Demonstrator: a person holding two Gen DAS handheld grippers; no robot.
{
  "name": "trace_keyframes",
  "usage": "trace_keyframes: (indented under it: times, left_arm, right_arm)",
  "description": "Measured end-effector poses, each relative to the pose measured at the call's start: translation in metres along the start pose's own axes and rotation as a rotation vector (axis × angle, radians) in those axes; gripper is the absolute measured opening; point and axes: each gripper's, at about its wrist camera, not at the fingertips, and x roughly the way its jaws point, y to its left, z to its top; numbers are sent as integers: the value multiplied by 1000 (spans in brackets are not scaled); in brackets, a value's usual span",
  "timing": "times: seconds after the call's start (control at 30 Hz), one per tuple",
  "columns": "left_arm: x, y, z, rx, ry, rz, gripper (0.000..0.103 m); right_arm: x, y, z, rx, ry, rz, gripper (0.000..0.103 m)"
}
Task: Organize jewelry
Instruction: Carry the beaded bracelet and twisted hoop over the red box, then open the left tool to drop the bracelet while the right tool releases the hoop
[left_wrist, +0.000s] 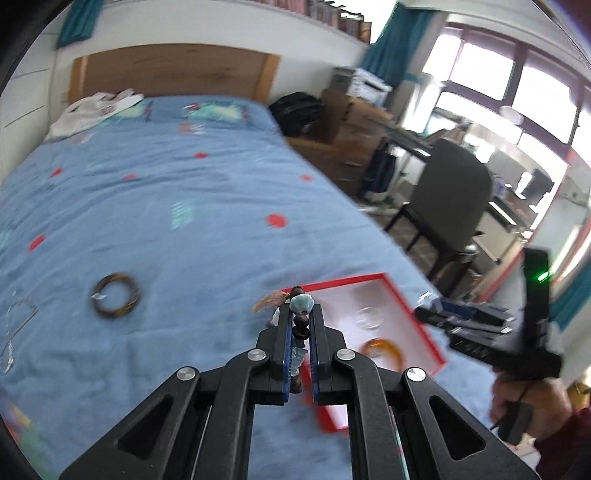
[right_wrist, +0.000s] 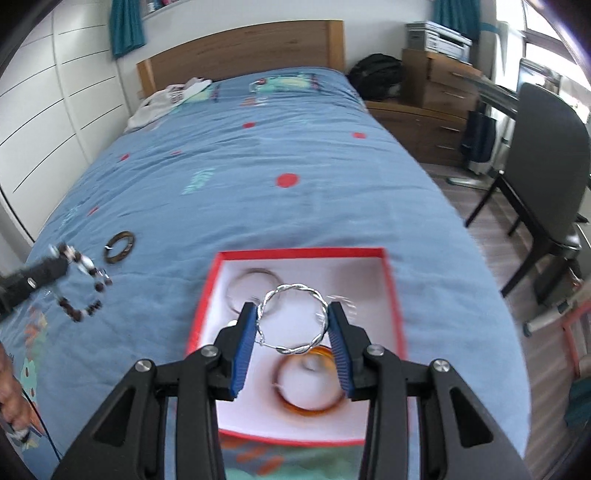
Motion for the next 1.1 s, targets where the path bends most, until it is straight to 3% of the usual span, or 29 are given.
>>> trace_keyframes:
  times: [0.17, 0.37, 0.6, 1.1]
  left_arm:
    - [15, -37, 4, 34, 29, -67, 8]
    - [55, -65, -25, 52, 121, -83, 8]
    - [95, -65, -53, 38, 217, -60, 8]
    - [123, -56, -80, 20, 301, -42, 8]
  right_arm:
    - [-3, -24, -14, 3, 26, -5, 37]
    - [16, -34, -32, 14, 76, 25, 37]
    - [46, -30, -47, 7, 127, 102, 37]
    - [76, -27, -65, -35, 199, 90, 38]
